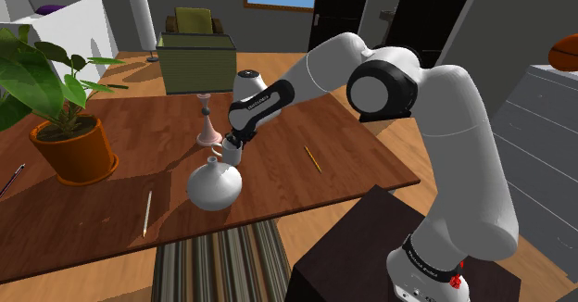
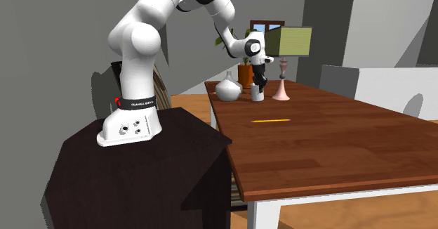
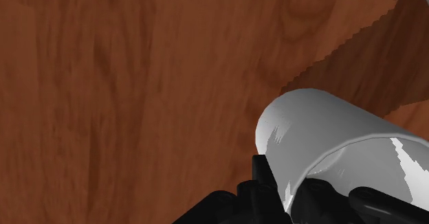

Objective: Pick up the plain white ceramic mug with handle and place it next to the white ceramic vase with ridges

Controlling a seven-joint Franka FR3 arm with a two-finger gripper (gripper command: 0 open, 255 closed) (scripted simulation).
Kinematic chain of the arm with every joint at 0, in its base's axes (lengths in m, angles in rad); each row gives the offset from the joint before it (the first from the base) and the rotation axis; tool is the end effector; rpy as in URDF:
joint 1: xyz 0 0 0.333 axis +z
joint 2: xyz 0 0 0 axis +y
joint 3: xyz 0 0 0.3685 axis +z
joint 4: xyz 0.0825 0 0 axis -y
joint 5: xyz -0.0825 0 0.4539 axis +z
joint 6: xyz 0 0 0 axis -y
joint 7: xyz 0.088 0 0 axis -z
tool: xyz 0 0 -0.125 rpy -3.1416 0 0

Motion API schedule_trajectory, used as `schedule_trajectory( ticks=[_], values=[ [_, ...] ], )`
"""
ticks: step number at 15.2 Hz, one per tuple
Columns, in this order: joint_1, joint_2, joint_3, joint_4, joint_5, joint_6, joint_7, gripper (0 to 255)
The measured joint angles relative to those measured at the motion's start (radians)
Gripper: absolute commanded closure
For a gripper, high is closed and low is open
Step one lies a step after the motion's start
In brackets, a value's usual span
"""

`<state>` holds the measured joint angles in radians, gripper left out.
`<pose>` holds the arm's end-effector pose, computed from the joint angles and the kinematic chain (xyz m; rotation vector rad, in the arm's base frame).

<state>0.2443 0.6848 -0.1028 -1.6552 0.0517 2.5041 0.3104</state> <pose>0.7788 0.1210 0.2032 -3.1080 0.2795 -0.2664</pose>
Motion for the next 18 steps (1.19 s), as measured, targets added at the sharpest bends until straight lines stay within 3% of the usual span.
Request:
schedule_trajectory(
  ticks=[1, 7, 12, 18],
  values=[
    [0.000, 0.000, 0.000, 0.000, 0.000, 0.000, 0.000, 0],
    [0.000, 0.000, 0.000, 0.000, 0.000, 0.000, 0.000, 0],
    [0.009, -0.092, -0.007, -0.029, -0.009, -0.062, 0.005, 0],
    [0.010, -0.104, -0.008, -0.037, -0.010, -0.067, 0.006, 0]
  ],
)
